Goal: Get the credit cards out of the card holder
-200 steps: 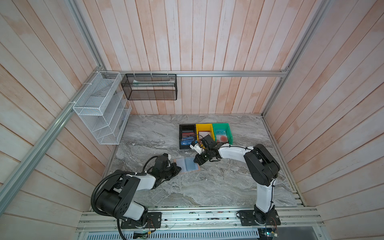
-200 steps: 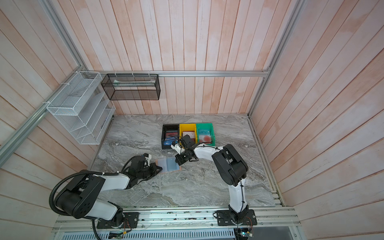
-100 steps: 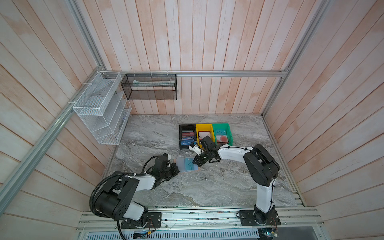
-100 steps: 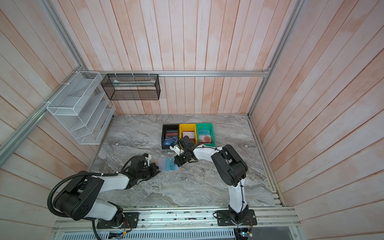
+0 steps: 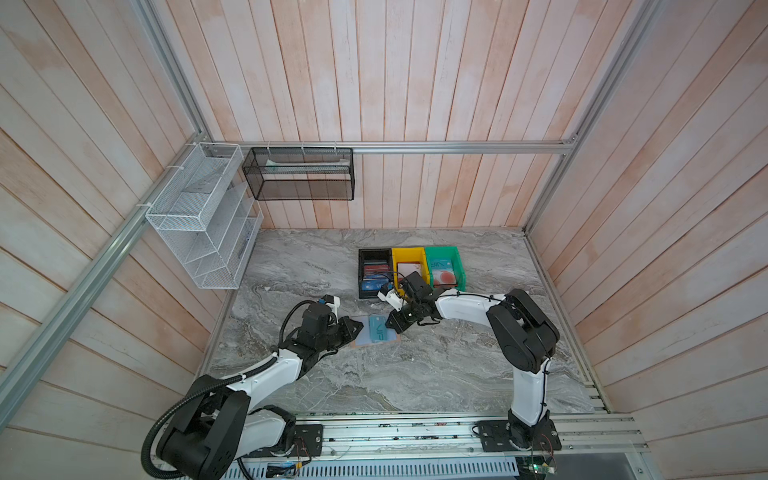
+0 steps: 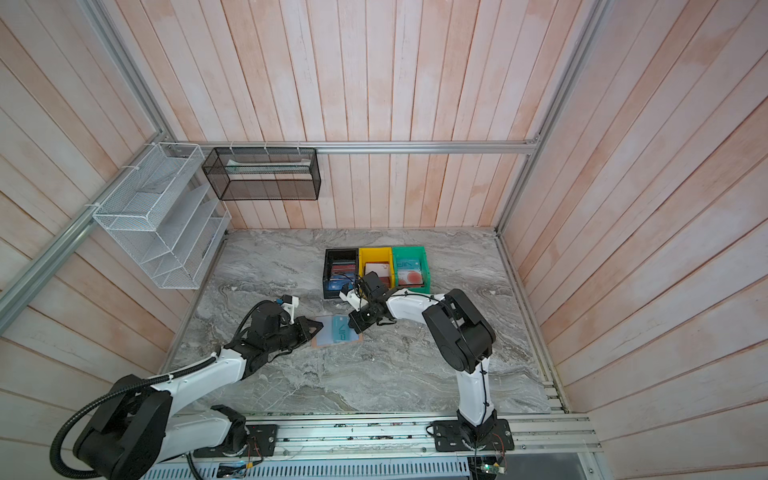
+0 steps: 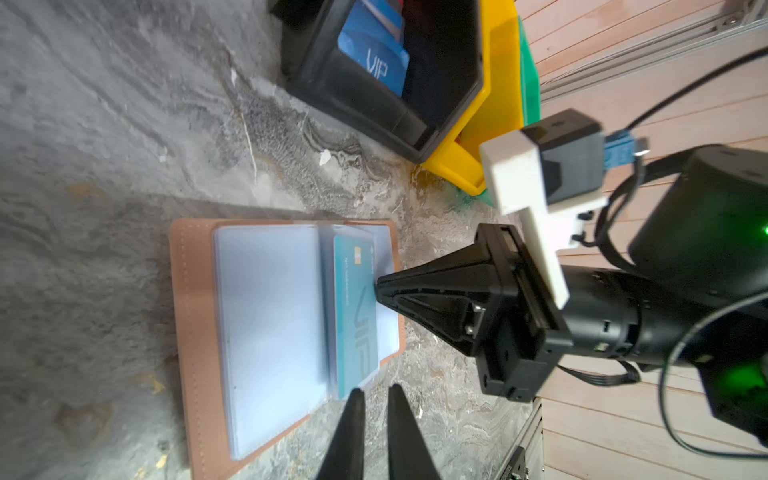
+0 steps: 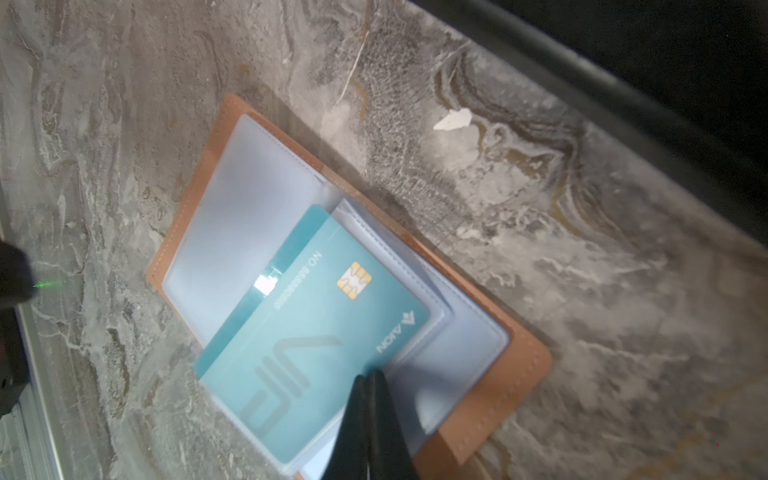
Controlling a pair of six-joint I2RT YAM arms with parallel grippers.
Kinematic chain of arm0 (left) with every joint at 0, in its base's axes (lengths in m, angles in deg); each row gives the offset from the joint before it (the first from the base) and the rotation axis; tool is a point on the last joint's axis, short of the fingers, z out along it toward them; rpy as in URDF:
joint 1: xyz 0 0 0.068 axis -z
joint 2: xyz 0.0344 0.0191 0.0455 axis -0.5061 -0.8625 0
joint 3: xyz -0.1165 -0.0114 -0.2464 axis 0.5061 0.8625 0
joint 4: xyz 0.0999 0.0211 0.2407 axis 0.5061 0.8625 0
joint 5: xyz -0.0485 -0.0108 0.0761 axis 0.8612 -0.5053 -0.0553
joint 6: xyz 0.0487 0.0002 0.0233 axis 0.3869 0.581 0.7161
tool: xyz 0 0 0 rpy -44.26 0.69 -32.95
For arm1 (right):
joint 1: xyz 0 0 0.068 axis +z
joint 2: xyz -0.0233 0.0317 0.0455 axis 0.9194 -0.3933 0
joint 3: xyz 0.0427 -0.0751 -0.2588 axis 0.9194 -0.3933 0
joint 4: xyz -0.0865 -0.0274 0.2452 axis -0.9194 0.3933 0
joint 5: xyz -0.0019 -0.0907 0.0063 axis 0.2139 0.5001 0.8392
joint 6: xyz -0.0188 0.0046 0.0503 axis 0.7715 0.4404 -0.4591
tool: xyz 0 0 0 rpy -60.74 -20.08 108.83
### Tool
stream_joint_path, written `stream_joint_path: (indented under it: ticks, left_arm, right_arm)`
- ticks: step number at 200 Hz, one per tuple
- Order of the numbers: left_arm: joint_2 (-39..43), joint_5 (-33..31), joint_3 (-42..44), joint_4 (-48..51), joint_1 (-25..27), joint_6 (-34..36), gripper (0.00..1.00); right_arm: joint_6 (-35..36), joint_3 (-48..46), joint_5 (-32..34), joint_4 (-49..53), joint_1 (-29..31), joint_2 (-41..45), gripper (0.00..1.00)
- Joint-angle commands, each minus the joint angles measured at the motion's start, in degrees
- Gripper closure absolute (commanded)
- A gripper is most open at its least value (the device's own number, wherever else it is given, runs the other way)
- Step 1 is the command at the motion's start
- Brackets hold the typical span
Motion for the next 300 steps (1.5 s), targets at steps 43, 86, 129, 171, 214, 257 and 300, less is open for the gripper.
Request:
stream_joint_path:
  ticks: [43,86,129,171,214,257,300]
  left_arm:
    - [-12.7,6.9,-1.8,-13.1,-0.2,-3.4,0.84]
    - [-18.6,9.0,-3.5,-17.1,-0.2,-4.6,0.85]
    - [-20.3,9.3,-4.0,-17.7,-0.2,-4.7,0.9]
    - [-20.3,8.9,-3.7,-17.1,-0.2,-4.5,0.94]
    - [-20.2,8.1,-3.2,-16.1,-0.2,-4.0,0.99]
    - [-18.7,5.7,-0.7,-13.7,-0.4,-3.0,1.0]
    - [-16.7,4.2,1.6,-11.8,-0.9,-2.3,1.0]
  right_arm:
    - [1.3,-1.9,0.7,4.0,0.3,-2.3,1.0]
    - [1.4,-2.0,0.8,4.2,0.1,-2.2,1.0]
    - [1.5,-2.5,0.8,4.3,-0.2,-1.9,1.0]
    - [1.5,-2.6,0.7,4.3,-0.4,-2.0,1.0]
    - [1.5,-2.7,0.8,4.5,-0.6,-2.0,1.0]
    - [1.4,-2.9,0.8,4.3,-0.6,-2.2,1.0]
    - [1.2,-2.5,0.5,4.4,-0.7,-2.2,1.0]
